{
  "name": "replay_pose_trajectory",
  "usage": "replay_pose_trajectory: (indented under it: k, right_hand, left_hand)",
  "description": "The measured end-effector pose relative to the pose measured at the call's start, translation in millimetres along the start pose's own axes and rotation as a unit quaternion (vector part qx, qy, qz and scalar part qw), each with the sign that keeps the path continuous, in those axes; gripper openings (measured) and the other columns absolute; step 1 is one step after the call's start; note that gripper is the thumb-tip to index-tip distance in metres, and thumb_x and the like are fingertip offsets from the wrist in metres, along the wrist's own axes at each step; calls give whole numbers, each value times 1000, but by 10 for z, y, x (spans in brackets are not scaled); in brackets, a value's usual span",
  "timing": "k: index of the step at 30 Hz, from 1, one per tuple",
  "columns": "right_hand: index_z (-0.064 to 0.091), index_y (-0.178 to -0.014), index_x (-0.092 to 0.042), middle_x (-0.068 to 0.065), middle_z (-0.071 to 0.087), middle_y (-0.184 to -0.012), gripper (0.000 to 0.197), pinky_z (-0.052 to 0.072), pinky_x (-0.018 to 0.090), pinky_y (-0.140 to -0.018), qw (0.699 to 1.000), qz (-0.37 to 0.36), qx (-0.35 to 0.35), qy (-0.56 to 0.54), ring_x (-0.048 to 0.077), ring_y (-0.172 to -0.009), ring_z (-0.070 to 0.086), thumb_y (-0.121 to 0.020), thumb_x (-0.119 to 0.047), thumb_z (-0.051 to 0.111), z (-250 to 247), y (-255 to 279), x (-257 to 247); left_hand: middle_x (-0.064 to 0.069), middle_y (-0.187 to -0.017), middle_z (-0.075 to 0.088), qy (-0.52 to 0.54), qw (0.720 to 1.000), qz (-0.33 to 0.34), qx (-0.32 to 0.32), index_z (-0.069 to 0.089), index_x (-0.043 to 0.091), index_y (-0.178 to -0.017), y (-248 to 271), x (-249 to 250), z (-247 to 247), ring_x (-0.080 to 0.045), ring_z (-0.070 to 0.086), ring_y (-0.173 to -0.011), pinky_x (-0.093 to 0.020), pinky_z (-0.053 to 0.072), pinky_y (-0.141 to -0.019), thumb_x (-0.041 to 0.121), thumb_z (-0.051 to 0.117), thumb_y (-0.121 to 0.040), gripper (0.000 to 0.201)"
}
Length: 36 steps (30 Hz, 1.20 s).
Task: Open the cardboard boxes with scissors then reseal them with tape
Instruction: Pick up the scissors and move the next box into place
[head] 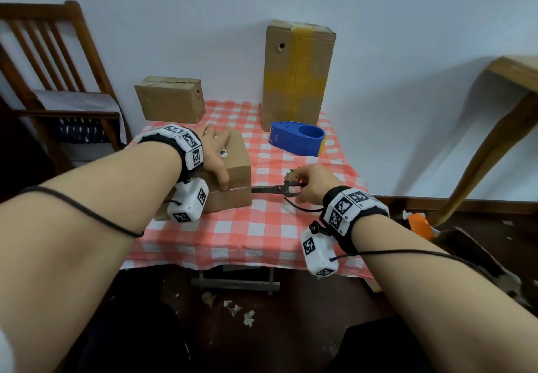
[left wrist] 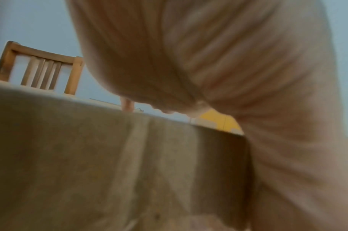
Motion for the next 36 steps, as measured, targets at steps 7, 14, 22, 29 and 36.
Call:
replay_pose_trajectory:
  k: [7, 14, 22, 29, 36]
  right_hand:
    - [61, -75, -32, -10, 65, -104, 40, 55, 36, -83, 999, -5, 33, -40, 18, -91, 63, -66, 6, 70, -22, 27, -20]
    - [58, -64, -30, -5, 66, -101, 43, 54, 43, -84, 993, -21, 72, -87, 23, -93, 64, -59, 9, 75, -84, 12, -22]
    - [68, -104, -22, -3, 66, -115, 39, 48, 39, -94, 981, 21, 160, -111, 22, -105, 61, -71, -3, 77, -341, 2, -21]
    - [69, -106, -26, 1, 64, -112, 38, 45, 42, -96, 978, -13, 209, -15, 27, -108, 56, -72, -11, 75, -589, 88, -297]
    - [74, -106, -18, 0, 70, -104, 36, 53, 32, -85, 993, -27, 113, 27, 22, -96, 64, -74, -1, 70, -647, 165, -625]
  left_hand:
    - [-12, -156, 6, 75, 997, -15, -20, -14, 37, -148, 57, -87, -72, -38, 13, -143, -58, 26, -111, 84, 74, -21, 161]
    - [-19, -159, -2, 141, 988, -27, -48, -24, 38, -146, 162, -116, -220, -39, 6, -145, -55, 22, -112, 85, 67, -26, 158]
    - [-19, -154, -2, 145, 972, 44, 180, -23, 58, -137, 315, 15, -586, -34, -5, -143, -62, 11, -112, 65, 86, -39, 147]
    - [-9, -131, 29, 242, 921, 13, 304, 44, 26, -121, 511, -77, -797, -29, 37, -121, -45, 31, -108, 69, 71, -64, 76]
    - [-14, -139, 18, 221, 948, 3, 230, 30, 36, -146, 447, 20, -771, -33, 19, -131, -38, 25, -109, 36, 70, -81, 76]
Point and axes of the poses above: each hand's wrist, its own y-axis away from the middle knuckle, its own z-axis out of the palm, x = y × z, the point moved 7 cm from there along -y, towards the middle knuckle
